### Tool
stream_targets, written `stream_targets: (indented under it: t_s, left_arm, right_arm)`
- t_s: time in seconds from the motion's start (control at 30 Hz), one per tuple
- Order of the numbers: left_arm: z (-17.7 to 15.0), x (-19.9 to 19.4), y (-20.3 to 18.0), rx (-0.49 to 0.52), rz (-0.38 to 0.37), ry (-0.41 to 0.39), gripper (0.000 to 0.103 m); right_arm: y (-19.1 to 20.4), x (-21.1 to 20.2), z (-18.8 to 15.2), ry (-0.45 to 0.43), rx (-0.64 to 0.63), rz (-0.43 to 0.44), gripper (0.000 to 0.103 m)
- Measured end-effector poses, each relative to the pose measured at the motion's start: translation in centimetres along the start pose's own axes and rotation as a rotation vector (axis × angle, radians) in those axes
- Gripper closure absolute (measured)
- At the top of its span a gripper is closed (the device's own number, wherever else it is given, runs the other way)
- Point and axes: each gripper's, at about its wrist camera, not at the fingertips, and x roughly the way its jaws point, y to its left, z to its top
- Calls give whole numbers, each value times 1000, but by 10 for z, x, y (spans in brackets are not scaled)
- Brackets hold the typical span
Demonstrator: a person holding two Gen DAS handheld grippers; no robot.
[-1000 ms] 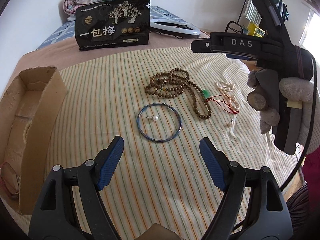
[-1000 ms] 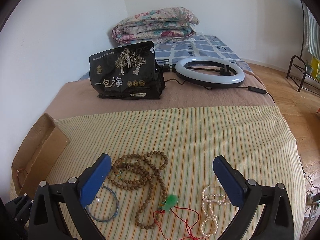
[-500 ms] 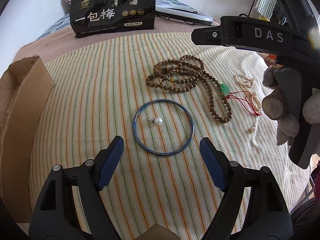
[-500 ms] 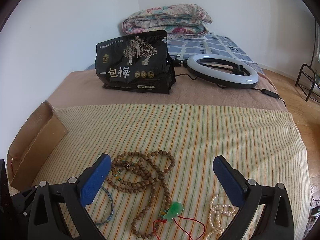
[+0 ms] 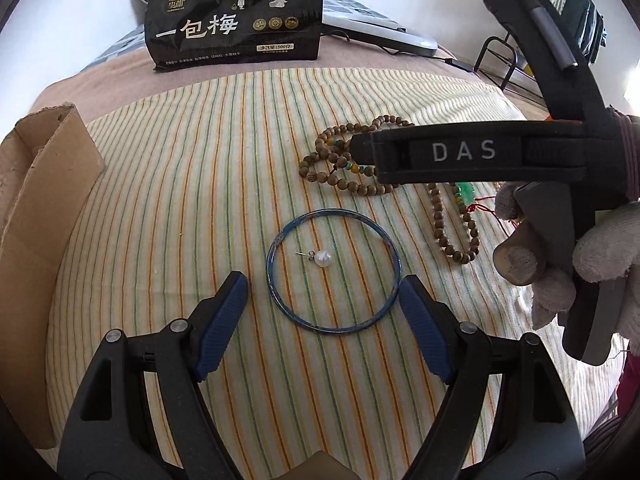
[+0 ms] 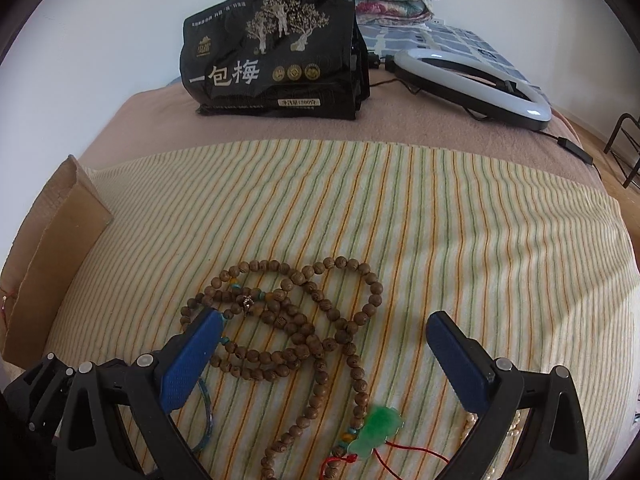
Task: Organize jewelry
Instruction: 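Move the left gripper to the blue bangle while right gripper approaches the bead necklace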
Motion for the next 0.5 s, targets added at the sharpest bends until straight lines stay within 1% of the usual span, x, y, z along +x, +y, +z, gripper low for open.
stream_targets:
  t_s: [0.07,0.2,0.27,0.37,0.4,0.43,0.47,0.5]
  left_arm:
    - [-1,1,0,4,4,-4,23]
    - [0,2,-1,10,2,-5,23]
    - [0,3,0,10,2,-8,23]
    - [0,3,-2,14,7,-14,23]
    - [0,3,-2,14,7,-15,23]
    - [0,3,-2,13,7,-15,23]
    - [0,3,-1,11,8,-16,26]
    - [0,3,0,9,8,-17,29]
  right_arm:
    - [1,5,-1,19,-4,-6,0]
    - [4,8,1,29,-25,-22,0]
    - [6,9,1,29,-37,-29,2]
    - [10,10,0,18,-62,-39,11]
    - [12,10,1,15,-69,-38,15]
    - [14,9,1,11,-76,-35,21]
    - [15,8,1,6,-80,-31,25]
    - [16,8,1,3,-80,-28,34]
